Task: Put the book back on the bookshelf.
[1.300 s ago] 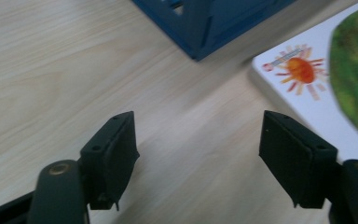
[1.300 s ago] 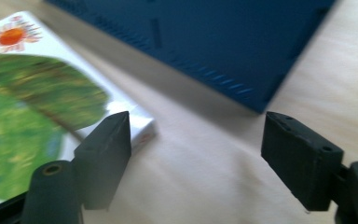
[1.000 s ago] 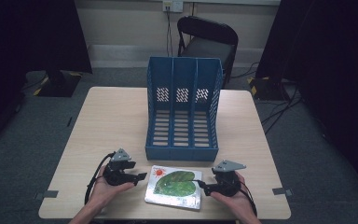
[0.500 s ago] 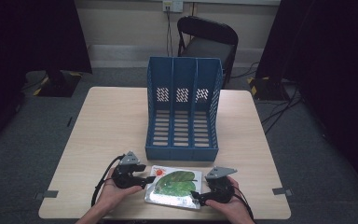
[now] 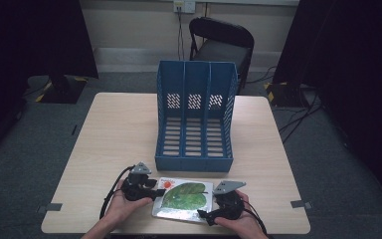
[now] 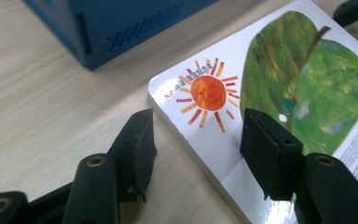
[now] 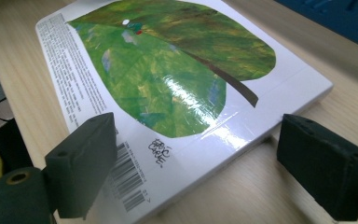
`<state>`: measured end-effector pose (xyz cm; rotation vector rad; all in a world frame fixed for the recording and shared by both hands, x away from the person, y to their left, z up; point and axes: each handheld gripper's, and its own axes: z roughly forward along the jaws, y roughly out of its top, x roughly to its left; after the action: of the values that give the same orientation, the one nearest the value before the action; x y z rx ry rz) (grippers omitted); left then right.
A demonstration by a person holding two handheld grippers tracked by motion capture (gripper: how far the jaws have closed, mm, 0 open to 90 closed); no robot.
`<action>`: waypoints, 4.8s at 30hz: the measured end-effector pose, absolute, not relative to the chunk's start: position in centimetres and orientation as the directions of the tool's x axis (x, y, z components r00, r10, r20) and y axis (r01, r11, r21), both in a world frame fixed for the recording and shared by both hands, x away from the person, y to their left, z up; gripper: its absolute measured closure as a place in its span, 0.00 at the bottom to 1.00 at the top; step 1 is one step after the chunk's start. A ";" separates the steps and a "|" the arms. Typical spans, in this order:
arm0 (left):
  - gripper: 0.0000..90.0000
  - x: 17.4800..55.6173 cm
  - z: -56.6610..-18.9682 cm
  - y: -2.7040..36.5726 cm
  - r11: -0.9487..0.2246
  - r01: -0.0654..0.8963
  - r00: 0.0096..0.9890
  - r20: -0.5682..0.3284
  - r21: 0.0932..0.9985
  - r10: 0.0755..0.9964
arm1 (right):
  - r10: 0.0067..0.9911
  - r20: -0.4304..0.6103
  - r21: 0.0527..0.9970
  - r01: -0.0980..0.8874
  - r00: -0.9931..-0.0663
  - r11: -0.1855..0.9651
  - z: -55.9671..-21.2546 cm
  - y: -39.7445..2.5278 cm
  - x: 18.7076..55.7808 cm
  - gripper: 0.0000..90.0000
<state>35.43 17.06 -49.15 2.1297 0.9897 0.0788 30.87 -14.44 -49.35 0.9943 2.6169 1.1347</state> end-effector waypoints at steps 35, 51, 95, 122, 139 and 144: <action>0.40 36.3 -49.7 18.8 -0.179 0.747 0.579 -0.494 0.641 0.649 | 0.580 0.156 0.687 0.510 -0.799 0.518 -49.5 -13.6 31.5 0.09; 0.52 36.2 -49.9 19.8 -0.073 0.823 0.510 -0.677 0.563 0.530 | 0.543 0.136 0.667 0.482 -0.828 0.568 -49.5 -13.5 30.3 0.08; 0.72 34.9 -48.8 16.3 -0.377 0.638 0.765 -0.500 0.671 0.405 | 0.470 0.181 0.703 0.448 -0.864 0.552 -49.1 -13.0 31.3 0.18; 0.78 33.1 -47.2 14.9 -0.461 0.387 0.918 -0.285 0.799 0.276 | 0.521 0.343 0.747 0.564 -0.781 0.353 -48.1 -15.8 33.3 0.42; 0.68 33.4 -46.9 16.7 -0.444 0.434 0.886 -0.282 0.784 0.367 | 0.471 0.285 0.840 0.455 -0.835 0.297 -44.9 -16.5 31.7 0.71; 0.68 33.4 -46.9 16.9 -0.441 0.431 0.886 -0.276 0.787 0.374 | 0.456 0.283 0.840 0.448 -0.844 0.306 -44.8 -16.0 31.8 0.65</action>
<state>33.45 16.93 -46.92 2.0764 0.5808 -0.0742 31.83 -15.96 -44.79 0.8764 2.5322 1.6239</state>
